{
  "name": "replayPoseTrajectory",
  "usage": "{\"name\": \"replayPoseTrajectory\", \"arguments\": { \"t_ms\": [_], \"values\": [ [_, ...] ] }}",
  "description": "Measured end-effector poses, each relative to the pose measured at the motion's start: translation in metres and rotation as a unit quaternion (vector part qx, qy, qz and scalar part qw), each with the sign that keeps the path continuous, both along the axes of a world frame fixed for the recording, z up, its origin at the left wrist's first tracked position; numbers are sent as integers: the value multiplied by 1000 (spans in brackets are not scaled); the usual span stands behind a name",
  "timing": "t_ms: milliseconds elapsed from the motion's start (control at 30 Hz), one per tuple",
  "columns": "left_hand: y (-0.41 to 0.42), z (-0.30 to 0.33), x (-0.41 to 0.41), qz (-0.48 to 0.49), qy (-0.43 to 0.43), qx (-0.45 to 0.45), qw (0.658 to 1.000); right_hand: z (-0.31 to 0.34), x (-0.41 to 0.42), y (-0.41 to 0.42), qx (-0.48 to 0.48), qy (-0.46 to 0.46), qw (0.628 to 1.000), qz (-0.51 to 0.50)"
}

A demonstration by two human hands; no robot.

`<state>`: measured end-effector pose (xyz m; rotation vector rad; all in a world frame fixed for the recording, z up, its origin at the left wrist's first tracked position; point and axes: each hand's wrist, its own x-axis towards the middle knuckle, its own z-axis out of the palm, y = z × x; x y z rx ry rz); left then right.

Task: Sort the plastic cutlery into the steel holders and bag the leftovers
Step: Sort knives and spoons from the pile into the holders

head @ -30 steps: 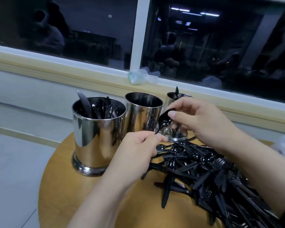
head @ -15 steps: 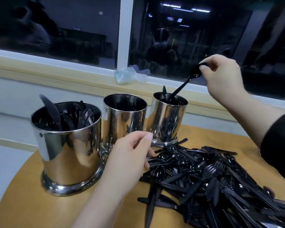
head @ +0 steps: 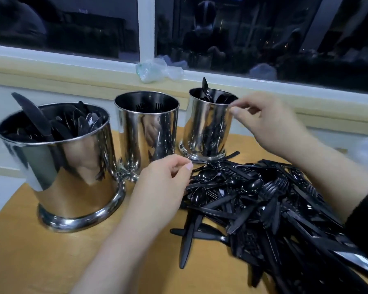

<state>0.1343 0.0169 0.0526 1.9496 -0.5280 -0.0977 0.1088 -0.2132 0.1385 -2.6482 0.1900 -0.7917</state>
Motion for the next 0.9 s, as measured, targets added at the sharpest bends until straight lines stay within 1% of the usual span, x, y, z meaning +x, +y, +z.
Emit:
{"name": "replayPoseTrajectory", "arguments": {
  "t_ms": [67,133,333,467,600,667,800,900],
  "values": [
    [-4,-3,-3,-3,-9,23,1000,-22,-43,2,15,38,999,16],
    [-9,-5,-11,-11,-24,43,999,-43,-81,-3,29,58,998,15],
    [-35,-10,-46,-49,-80,84,992,-77,-153,-27,121,44,991,-36],
    [-53,-8,-65,-82,-140,136,977,-81,-172,-37,157,43,986,-44],
    [-80,-1,-77,-81,-178,175,965,-83,-173,-41,180,51,982,-38],
    [-95,-1,-80,-84,-196,213,953,-86,-173,-42,198,59,978,-44],
    [-119,-7,-80,-89,-221,295,925,-87,-177,-48,245,25,967,-60],
    [-126,-10,-79,-88,-224,327,914,-84,-177,-48,264,19,962,-67]
  ]
}}
